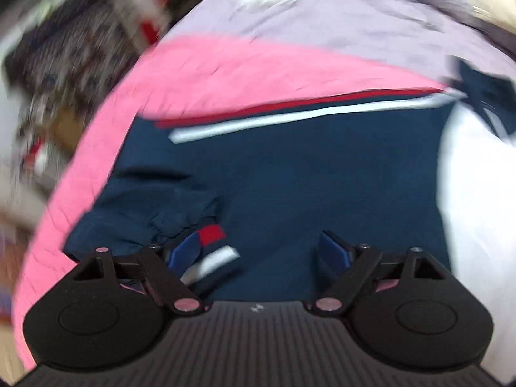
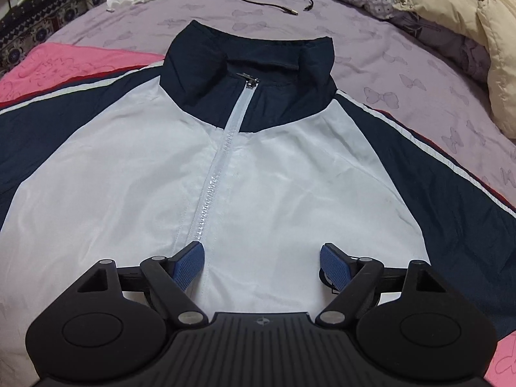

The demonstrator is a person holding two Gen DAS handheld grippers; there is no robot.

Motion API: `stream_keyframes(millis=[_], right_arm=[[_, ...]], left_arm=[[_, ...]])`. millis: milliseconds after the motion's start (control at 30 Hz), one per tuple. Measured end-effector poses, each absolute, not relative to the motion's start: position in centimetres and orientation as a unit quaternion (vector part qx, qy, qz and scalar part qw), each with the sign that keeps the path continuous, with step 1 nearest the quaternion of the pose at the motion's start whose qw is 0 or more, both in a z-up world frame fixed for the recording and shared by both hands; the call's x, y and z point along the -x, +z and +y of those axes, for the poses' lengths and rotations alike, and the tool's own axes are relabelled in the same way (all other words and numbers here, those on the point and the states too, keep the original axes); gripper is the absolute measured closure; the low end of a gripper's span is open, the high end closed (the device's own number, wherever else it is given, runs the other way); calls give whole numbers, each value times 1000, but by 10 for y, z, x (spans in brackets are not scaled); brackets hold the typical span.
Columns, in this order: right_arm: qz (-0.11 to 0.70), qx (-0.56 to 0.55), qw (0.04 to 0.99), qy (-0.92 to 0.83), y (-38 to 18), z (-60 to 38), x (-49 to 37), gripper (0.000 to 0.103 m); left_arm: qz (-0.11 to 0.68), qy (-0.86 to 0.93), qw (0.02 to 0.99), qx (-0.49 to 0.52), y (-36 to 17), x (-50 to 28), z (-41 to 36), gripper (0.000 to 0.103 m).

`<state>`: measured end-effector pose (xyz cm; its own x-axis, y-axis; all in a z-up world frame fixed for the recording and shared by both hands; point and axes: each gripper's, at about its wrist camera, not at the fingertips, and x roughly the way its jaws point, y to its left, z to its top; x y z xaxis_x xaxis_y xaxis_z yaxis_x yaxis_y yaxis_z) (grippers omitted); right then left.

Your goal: Fold clothes

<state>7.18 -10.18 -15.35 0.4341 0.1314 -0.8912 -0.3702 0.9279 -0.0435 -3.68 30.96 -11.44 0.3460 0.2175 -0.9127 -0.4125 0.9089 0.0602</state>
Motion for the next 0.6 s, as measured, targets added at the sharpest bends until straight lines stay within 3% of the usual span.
stream_keyframes(millis=[33,133,600], right_arm=[[511,117,838,150,-153,-103,-72,21],[515,111,837,146,-155,-105,-73,17],[520,87,841,125,-159,-108,-73,12]], left_arm=[[532,221,805,141,-120,39,337,39],[488,286,782,263,-119,62,411,52],[401,412,731,368,-77,87,536,52]])
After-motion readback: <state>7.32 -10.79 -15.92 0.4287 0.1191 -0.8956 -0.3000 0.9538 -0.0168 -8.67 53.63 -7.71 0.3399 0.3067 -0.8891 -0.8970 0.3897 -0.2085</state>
